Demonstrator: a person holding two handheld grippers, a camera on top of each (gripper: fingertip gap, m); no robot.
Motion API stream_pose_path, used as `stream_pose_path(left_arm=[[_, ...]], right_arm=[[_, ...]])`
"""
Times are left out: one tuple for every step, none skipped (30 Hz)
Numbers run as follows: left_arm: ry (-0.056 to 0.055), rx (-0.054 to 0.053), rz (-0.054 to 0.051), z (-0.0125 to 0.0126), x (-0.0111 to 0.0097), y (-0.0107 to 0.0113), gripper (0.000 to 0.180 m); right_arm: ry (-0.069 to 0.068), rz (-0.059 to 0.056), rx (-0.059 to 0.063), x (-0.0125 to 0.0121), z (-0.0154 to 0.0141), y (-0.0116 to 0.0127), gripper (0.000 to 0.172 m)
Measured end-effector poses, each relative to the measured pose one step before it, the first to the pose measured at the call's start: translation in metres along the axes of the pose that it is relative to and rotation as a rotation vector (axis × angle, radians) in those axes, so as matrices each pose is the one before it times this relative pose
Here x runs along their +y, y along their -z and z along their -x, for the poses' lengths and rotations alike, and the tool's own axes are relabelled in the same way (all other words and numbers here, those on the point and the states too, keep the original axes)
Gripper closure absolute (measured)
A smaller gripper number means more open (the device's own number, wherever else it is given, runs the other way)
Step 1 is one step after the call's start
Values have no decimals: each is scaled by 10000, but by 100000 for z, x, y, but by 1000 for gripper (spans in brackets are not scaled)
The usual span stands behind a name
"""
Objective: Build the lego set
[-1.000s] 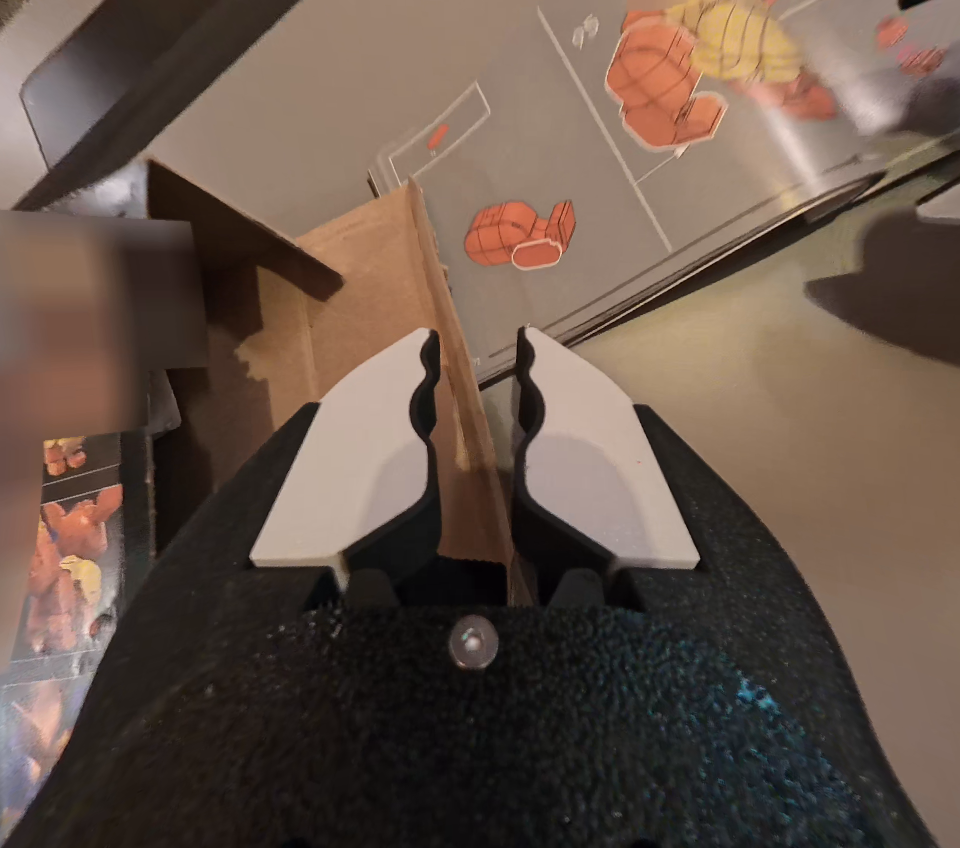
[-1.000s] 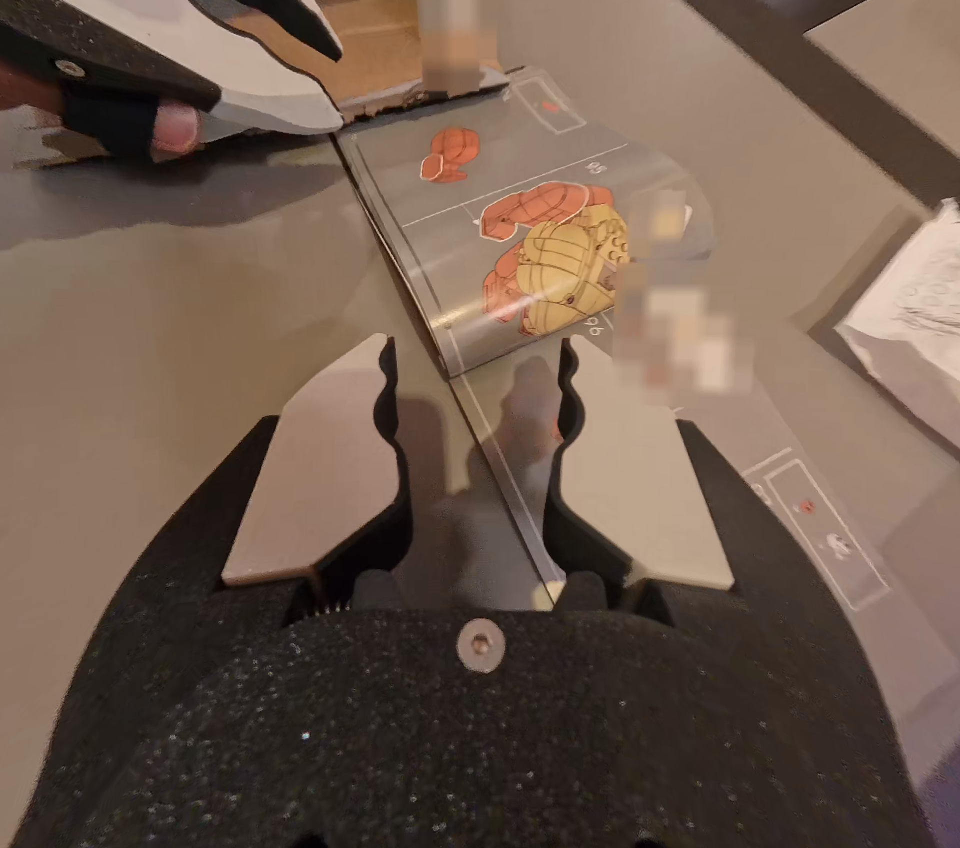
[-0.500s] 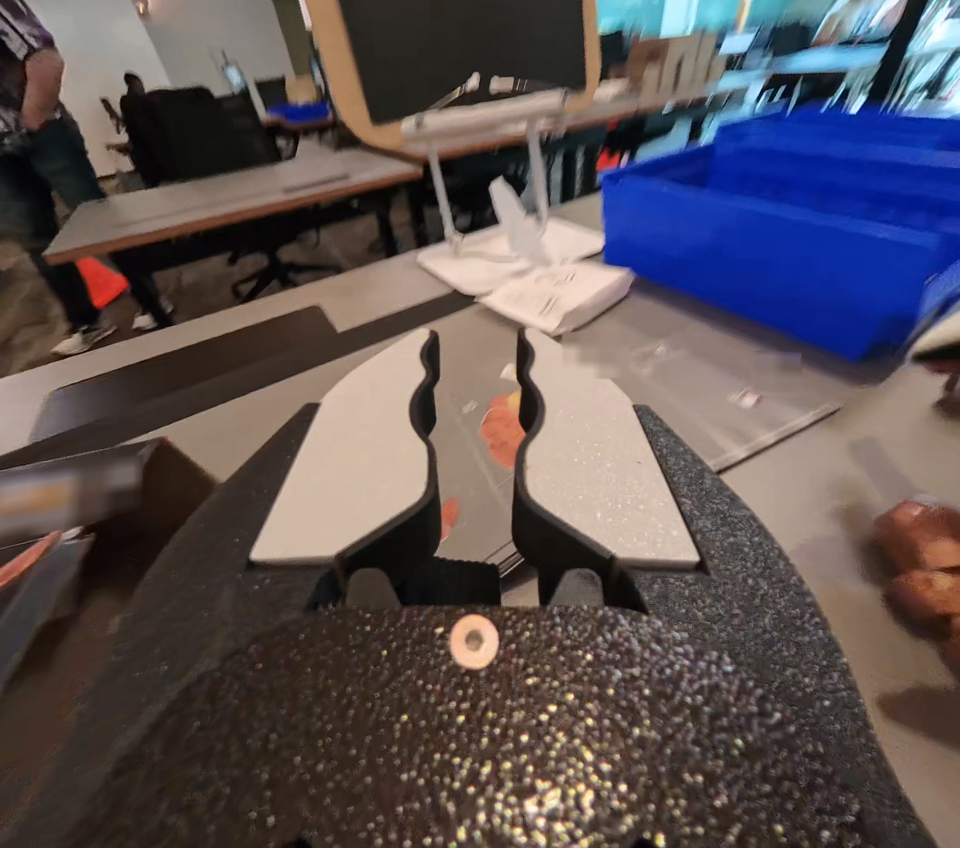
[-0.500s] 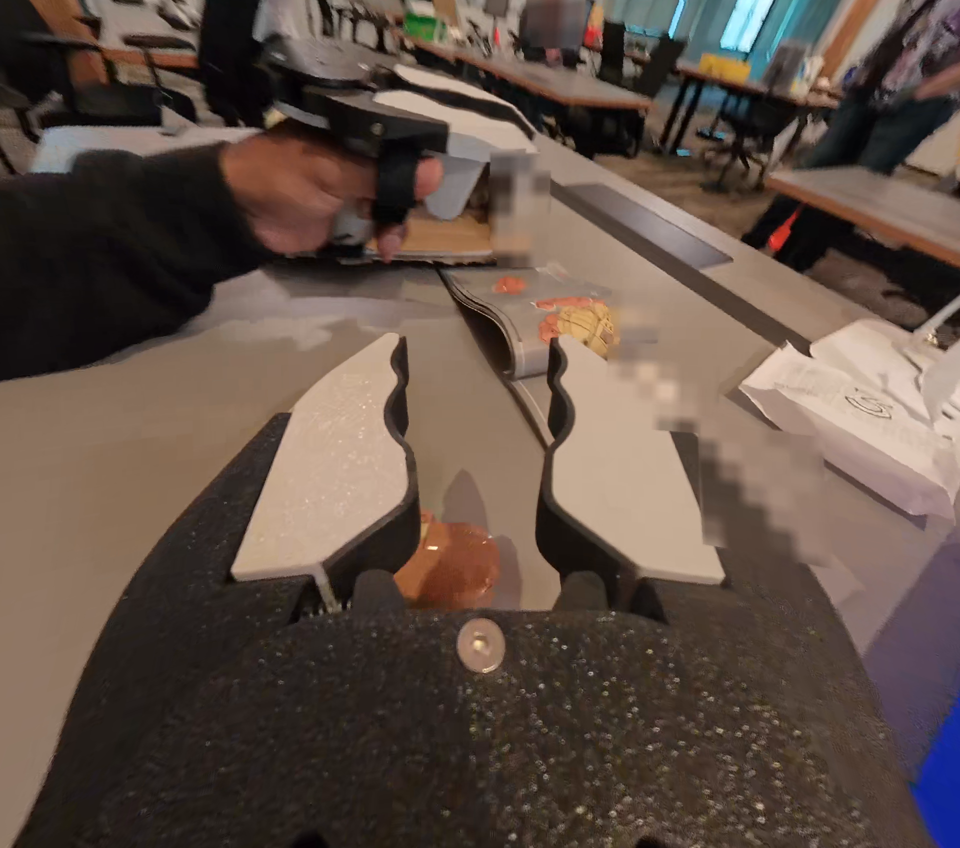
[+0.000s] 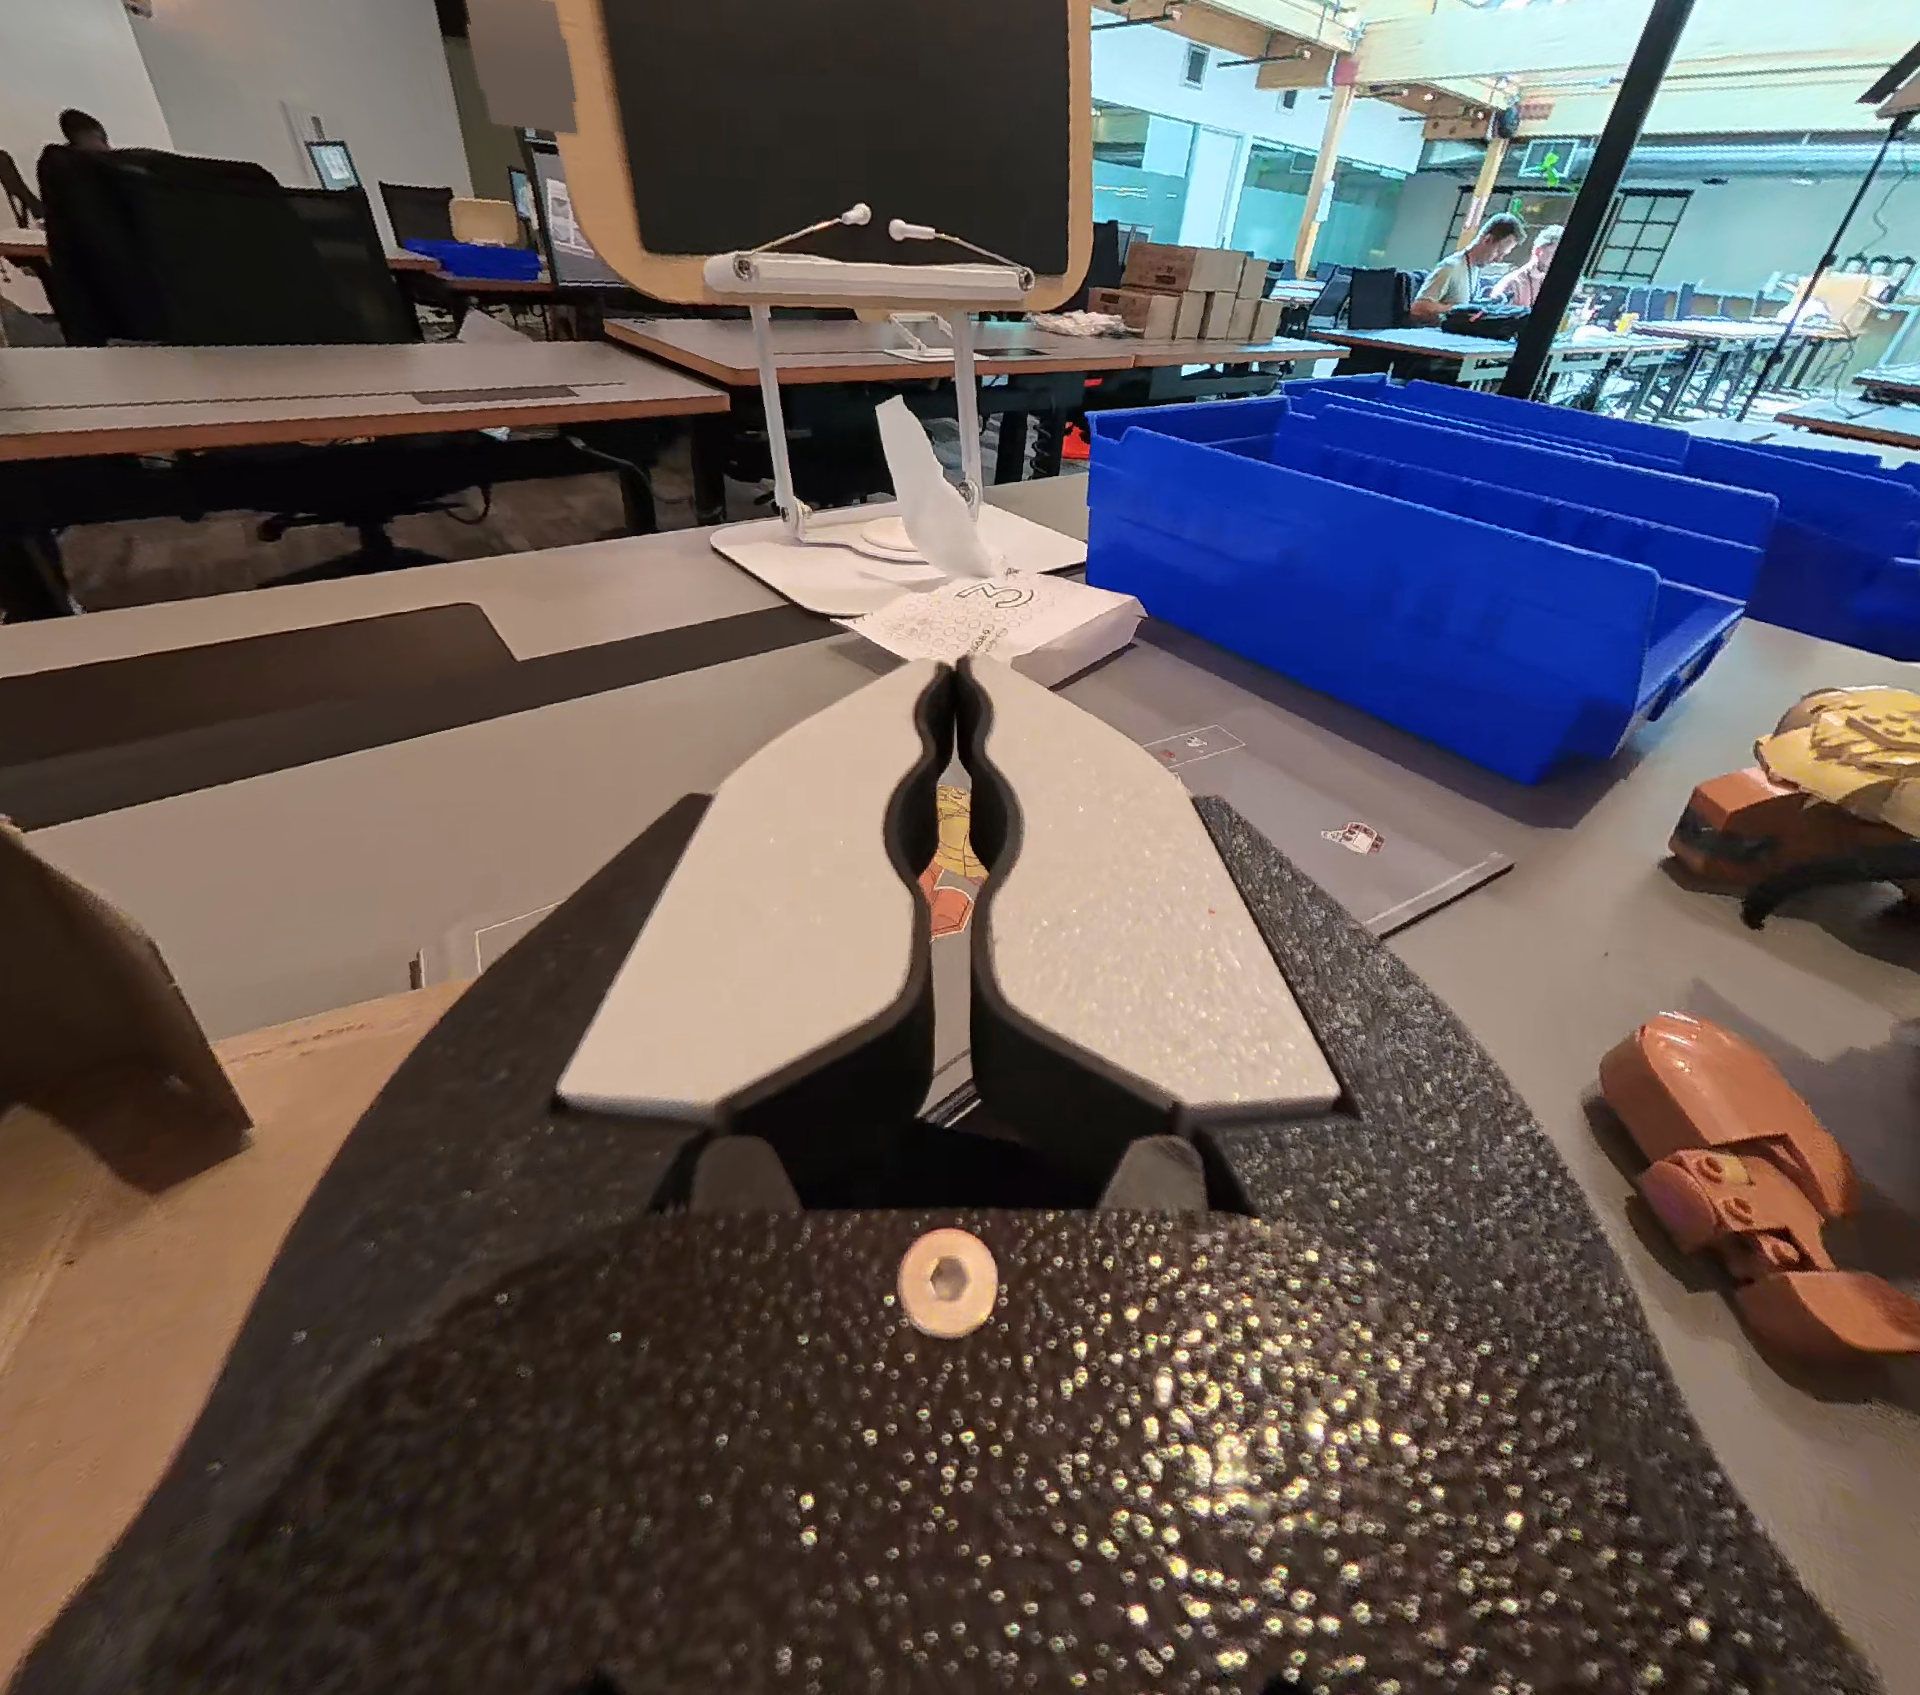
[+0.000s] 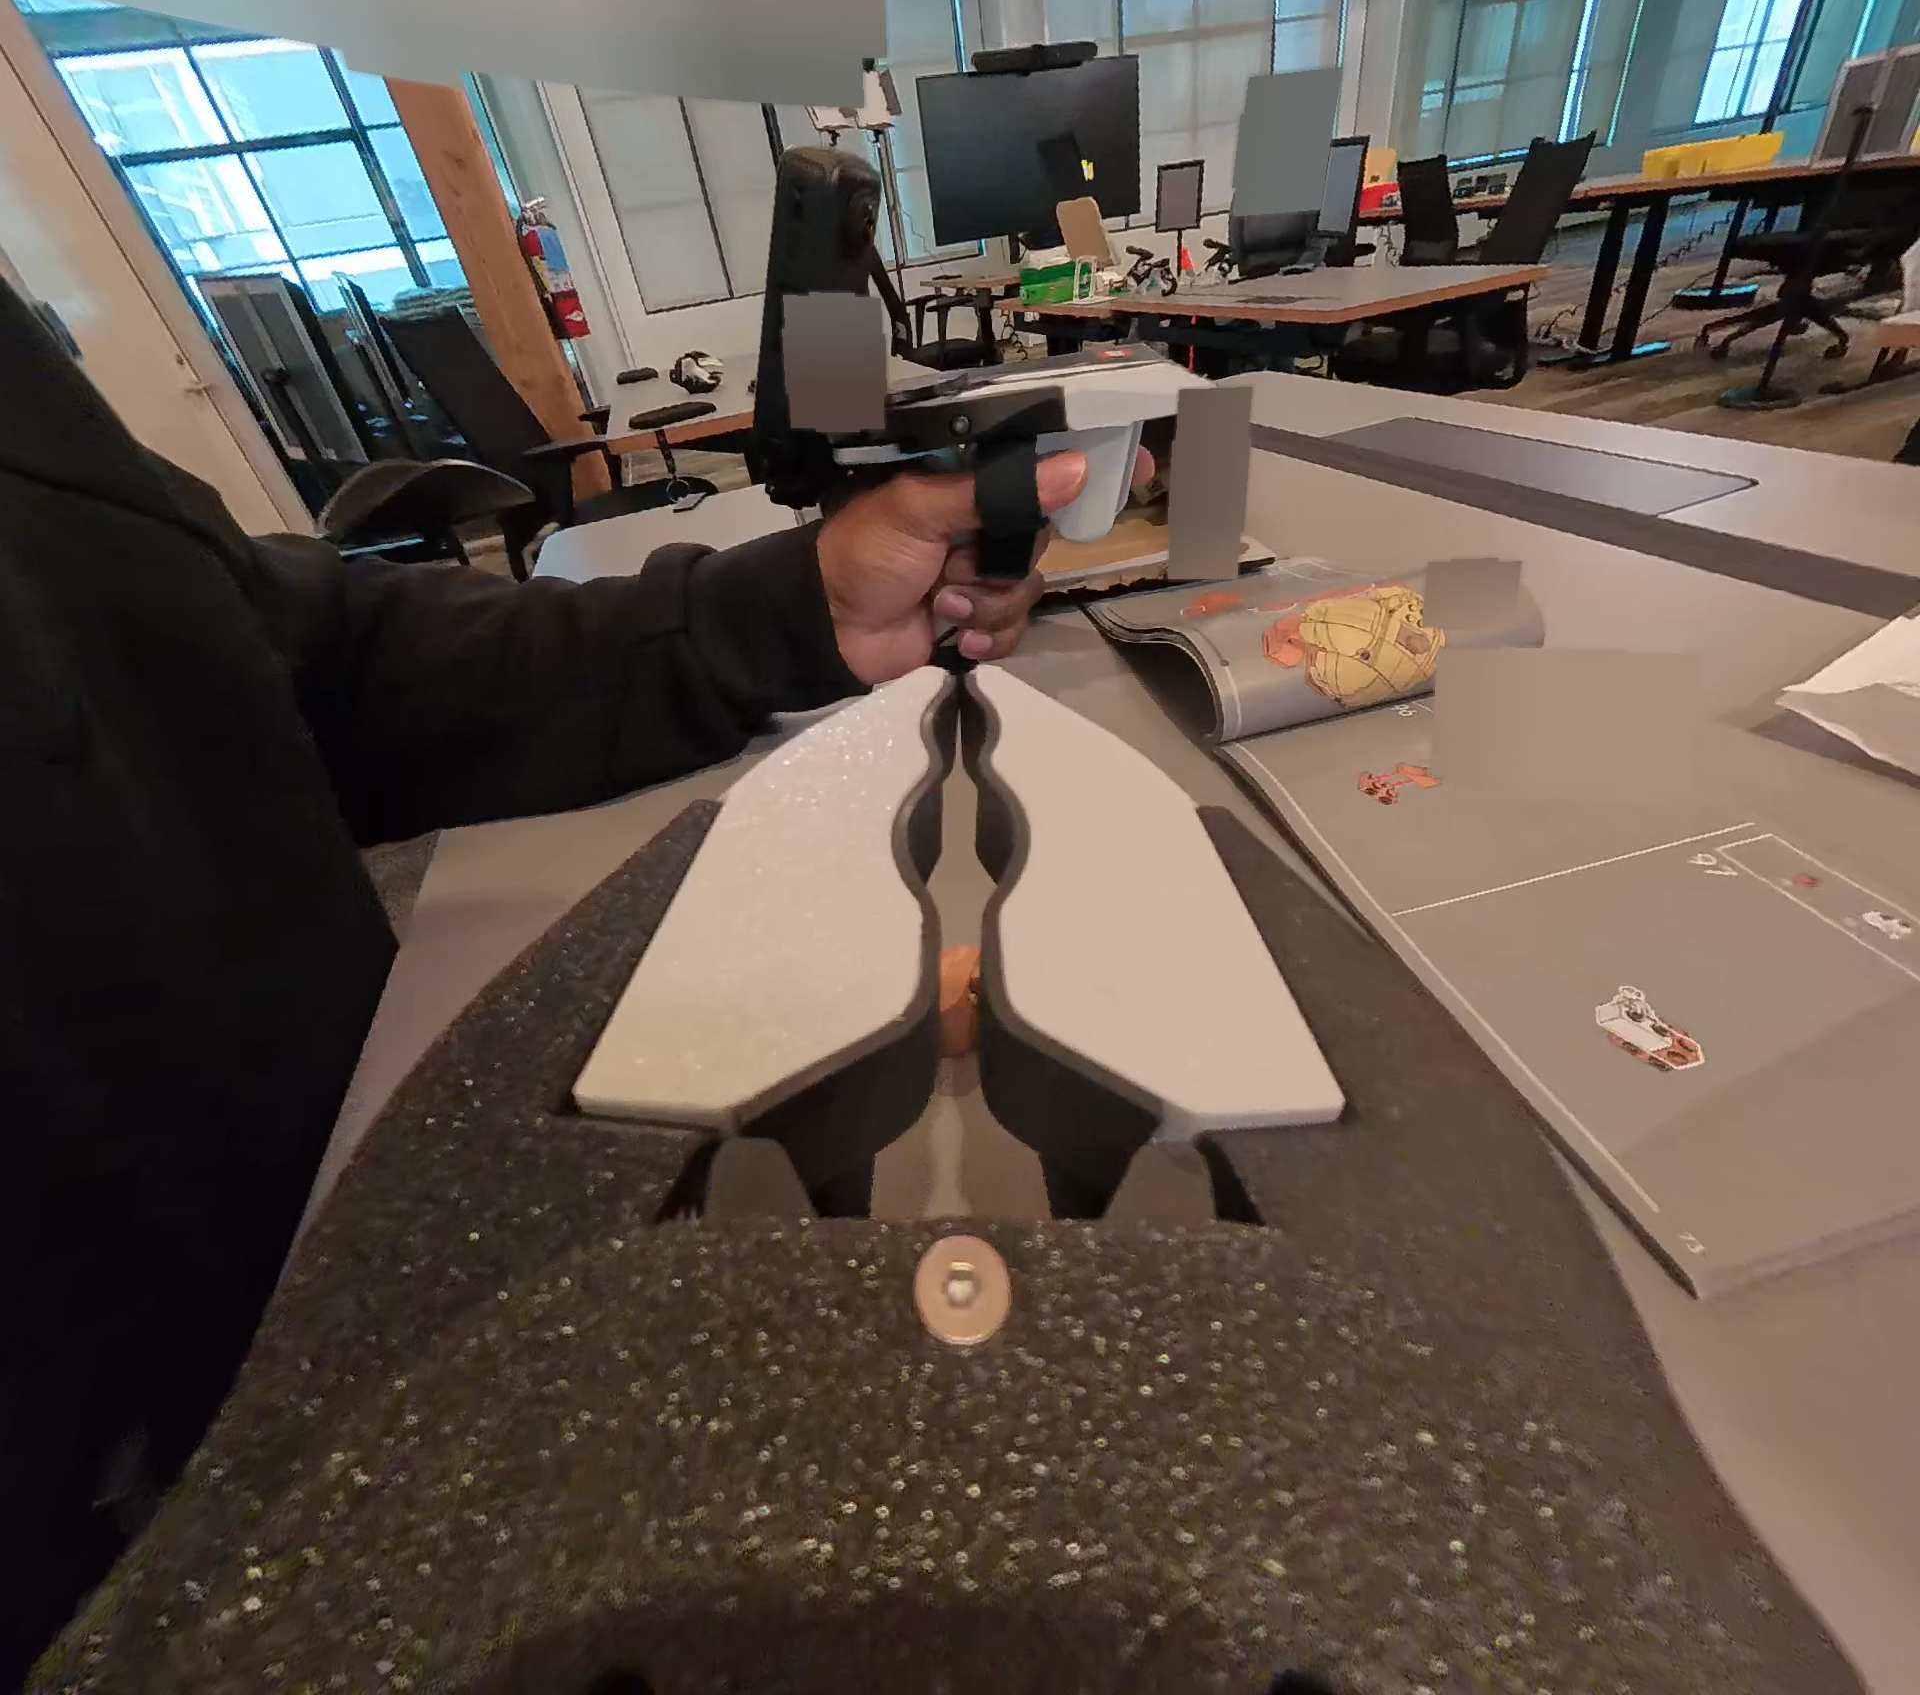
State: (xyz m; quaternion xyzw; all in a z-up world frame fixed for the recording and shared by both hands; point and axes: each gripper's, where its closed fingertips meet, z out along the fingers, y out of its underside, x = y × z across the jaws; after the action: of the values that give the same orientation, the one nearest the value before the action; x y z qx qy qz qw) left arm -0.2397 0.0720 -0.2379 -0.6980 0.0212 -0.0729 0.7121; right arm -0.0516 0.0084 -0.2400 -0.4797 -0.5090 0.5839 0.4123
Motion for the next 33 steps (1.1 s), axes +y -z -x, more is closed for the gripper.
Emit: stream_pose_path(left_arm=[[-15,78,37,-70,97,-21,180],[17,60,31,-43,68,-11,180],[33,43,2,-17,27,1,180],[37,61,-9,-63,15,-9,180],[34,74,2,-117,33,-7,180],[21,44,-3,-100,39,4,180],[25,38,-5,-116,17,-2,180],[19,56,-23,-161,-34,1,180],[-3,62,-19,-177,-57,9,180],[-26,39,-3,-140,-44,8,180],[-53,17,-24,-112,-82,39,180],[-61,11,-13,-80,-81,50,180],[-43,12,13,-68,-48,43,180],[-18,-7,6,-10,-61,38,180],[-15,-22,-23,22,-81,51,180],[-16,-22,-22,35,-71,44,180],[13,-23,17,60,9,19,180],[40,-34,23,71,37,-4,180],[49,-23,2,53,-2,12,180],[48,17,-15,-9,-44,-3,180],[29,-15,-20,-7,-56,4,180],[-31,-51,-42,0,-110,34,180],[-98,-55,-10,-39,-70,11,180],[-168,-105,16,-24,-42,14,180],[-221,-141,5,-11,-70,19,180],[-240,-148,-10,-20,-57,50,180],[-226,-161,-1,-10,-14,54,180],[-209,-139,52,-54,99,48,180],[-226,-168,91,-6,169,93,180],[-193,-193,123,13,142,162,180],[-82,-157,102,-77,53,305,180],[28,-100,18,-225,-66,468,180],[143,-51,40,-340,-33,609,180]], right_arm=[[-179,-26,0,-29,-186,15,172],[-156,4,-7,20,-163,-1,172],[-131,35,-40,46,-80,-11,172],[-66,-2,-22,-6,-47,4,172],[-21,-8,-31,4,24,11,172],[8,33,-57,57,85,-31,172],[36,47,-37,75,88,-32,172],[77,24,-15,59,106,-25,172],[96,20,-21,58,129,-35,172],[96,30,-19,59,129,-29,172],[91,29,14,57,89,-29,172],[76,6,37,30,38,2,172],[55,-22,49,-23,6,11,172],[26,-31,60,-23,-45,38,172],[2,-30,50,-17,-45,45,172],[-17,-27,49,-13,-30,47,172],[5,-39,48,-19,20,57,172],[56,-40,30,-17,111,66,172],[132,-29,3,-9,209,41,172],[147,7,8,40,232,19,172],[181,24,-4,48,227,-11,172],[179,20,37,35,155,-19,172],[113,10,59,1,117,-4,172],[158,-10,18,-37,156,20,172],[192,-38,40,-98,131,37,172],[165,-53,79,-125,65,64,172],[126,-42,92,-126,39,49,172],[127,-33,54,-117,95,55,172],[125,-43,73,-155,115,72,172],[97,-65,86,-201,137,136,171],[88,-99,110,-316,132,219,170],[59,-164,109,-414,166,314,169],[44,-149,39,-409,269,383,168]])
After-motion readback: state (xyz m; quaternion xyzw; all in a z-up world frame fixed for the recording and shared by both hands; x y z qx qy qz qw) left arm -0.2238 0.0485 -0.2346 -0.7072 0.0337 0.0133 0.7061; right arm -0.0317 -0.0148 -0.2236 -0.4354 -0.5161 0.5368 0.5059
